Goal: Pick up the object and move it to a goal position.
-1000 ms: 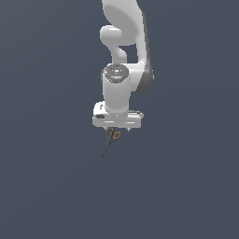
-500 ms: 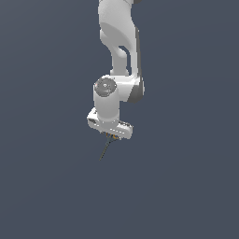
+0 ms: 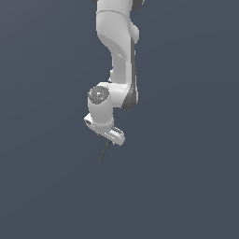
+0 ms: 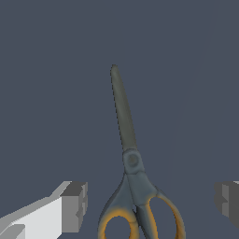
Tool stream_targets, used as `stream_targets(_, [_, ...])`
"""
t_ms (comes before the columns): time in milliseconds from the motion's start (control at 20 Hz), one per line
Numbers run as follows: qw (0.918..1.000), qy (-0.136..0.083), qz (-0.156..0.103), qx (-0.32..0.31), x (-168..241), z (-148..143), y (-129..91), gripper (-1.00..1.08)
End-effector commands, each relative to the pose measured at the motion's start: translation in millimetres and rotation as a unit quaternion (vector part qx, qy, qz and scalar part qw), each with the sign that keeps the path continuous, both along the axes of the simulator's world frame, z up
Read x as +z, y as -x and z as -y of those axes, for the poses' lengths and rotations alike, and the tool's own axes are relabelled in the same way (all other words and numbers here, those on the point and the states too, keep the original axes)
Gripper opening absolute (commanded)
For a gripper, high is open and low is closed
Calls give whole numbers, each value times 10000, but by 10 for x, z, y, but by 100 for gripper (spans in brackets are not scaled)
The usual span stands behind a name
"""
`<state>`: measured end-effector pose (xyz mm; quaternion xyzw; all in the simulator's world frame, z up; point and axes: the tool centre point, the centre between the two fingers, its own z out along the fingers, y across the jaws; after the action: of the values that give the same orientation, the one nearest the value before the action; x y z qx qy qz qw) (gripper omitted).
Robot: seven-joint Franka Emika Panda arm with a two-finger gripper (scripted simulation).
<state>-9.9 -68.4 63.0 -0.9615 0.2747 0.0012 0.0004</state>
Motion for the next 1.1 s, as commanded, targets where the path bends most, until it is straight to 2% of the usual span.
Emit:
stream_targets(0, [9999,5,9,-133,-36,30,2,100])
stream_targets(400, [9999,6,6,-153,-98,37,7,100])
stream_targets(1050, [9998,7,10,-180,-550,40,7,100])
